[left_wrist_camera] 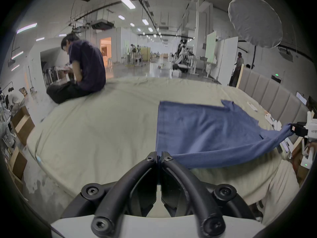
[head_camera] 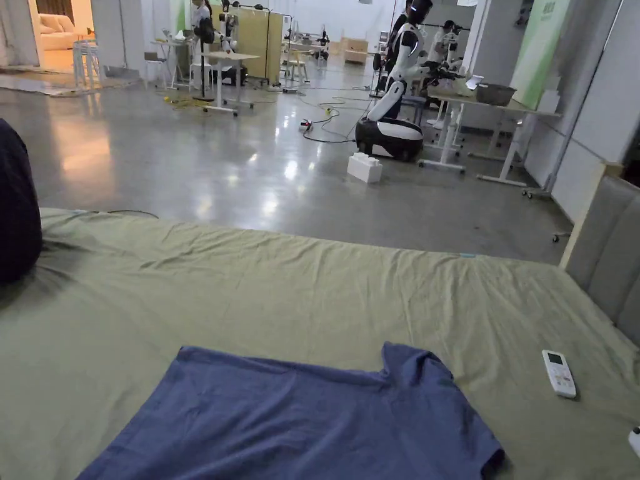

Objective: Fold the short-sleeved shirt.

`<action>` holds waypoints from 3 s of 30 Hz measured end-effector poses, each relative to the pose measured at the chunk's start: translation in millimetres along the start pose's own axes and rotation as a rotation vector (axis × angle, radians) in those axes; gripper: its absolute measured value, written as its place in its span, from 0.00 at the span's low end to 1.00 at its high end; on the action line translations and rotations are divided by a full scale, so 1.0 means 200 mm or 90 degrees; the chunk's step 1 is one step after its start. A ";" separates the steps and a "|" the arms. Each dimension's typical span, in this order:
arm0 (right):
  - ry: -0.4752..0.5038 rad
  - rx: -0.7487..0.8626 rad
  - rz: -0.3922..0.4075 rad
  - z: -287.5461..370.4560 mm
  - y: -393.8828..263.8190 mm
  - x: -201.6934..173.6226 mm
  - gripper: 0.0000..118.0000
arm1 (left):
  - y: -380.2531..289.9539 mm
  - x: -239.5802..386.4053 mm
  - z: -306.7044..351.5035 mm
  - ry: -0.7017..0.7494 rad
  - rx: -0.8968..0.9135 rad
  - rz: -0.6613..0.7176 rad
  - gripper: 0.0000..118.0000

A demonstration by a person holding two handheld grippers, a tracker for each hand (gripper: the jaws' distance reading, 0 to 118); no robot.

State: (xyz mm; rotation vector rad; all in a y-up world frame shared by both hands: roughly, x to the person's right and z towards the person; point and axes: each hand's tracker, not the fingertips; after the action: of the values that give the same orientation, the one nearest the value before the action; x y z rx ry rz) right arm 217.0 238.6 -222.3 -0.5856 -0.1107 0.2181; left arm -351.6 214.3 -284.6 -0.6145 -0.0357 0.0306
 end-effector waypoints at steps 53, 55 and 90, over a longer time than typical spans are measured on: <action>-0.085 0.310 -0.123 -0.18 0.46 -0.35 0.00 | 0.43 0.62 -0.14 0.037 0.272 -0.054 0.02; -0.076 0.306 -0.122 -0.19 0.46 -0.36 0.00 | 0.43 0.61 -0.13 0.030 0.261 -0.041 0.02; -0.018 0.171 -0.079 -0.34 0.29 -0.48 0.00 | -0.24 0.05 -0.55 0.061 -0.274 0.027 0.22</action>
State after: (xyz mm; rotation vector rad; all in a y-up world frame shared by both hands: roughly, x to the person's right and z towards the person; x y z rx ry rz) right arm 125.1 226.9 -314.6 -0.3076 -0.1424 0.1174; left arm -336.1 112.3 -346.9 -1.0457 0.0652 0.0349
